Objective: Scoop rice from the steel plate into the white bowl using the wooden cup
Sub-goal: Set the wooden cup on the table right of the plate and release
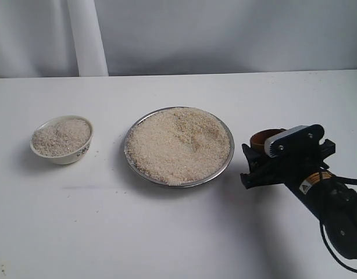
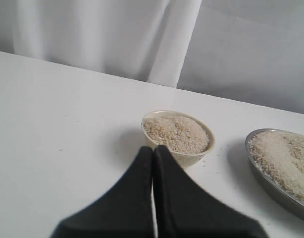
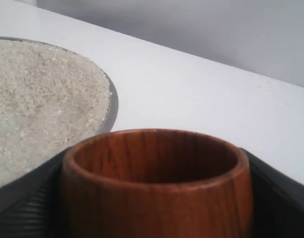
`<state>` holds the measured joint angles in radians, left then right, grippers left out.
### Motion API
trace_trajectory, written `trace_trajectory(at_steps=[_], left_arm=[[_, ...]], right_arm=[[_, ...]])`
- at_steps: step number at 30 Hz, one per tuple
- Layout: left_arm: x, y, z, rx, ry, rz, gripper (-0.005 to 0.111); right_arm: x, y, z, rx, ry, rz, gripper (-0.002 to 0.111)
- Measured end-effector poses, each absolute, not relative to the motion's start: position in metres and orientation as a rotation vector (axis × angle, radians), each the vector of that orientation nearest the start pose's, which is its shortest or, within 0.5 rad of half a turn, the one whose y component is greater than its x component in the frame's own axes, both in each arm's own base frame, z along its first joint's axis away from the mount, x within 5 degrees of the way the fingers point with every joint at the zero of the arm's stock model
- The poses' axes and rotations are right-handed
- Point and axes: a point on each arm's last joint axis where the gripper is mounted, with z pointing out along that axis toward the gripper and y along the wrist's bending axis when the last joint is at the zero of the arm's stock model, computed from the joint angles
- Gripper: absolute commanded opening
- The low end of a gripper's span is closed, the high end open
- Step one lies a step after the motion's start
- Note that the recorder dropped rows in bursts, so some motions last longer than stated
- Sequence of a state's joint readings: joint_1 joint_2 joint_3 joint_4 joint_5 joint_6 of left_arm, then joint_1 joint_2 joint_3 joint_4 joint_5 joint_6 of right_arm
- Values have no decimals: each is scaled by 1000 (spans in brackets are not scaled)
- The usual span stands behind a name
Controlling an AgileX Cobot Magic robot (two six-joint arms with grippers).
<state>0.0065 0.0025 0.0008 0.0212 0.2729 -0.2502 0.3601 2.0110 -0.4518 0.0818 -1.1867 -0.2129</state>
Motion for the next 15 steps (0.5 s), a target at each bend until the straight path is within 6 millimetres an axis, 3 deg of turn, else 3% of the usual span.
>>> trace_trajectory(at_steps=[15], left_arm=[[55,1,188,-212,1750,-157,0]], right_arm=[[296,101,67,-409,1827,34,0]])
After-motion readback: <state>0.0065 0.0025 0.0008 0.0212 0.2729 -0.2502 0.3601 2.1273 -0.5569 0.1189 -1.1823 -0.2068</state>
